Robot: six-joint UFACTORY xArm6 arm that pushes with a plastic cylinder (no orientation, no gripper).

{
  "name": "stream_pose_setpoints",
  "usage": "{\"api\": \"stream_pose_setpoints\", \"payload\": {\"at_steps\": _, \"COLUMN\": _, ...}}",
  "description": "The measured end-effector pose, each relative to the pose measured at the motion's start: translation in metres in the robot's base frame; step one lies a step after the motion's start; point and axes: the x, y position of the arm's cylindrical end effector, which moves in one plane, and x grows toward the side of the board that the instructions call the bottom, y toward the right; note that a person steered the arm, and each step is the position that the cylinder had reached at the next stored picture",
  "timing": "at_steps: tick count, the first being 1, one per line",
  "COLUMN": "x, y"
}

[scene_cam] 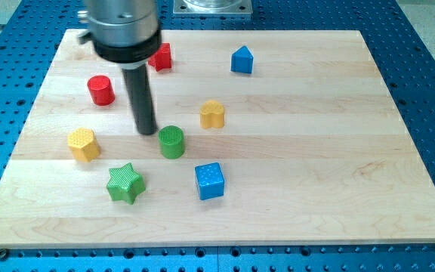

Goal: Push the green circle to the right

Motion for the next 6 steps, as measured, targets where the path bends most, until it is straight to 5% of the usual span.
{"api": "stream_pose_setpoints", "payload": {"at_steps": 3, "x": 0.028, "y": 0.101}}
{"api": "stream_pose_setpoints", "payload": {"at_steps": 6, "x": -0.026, "y": 0.064}}
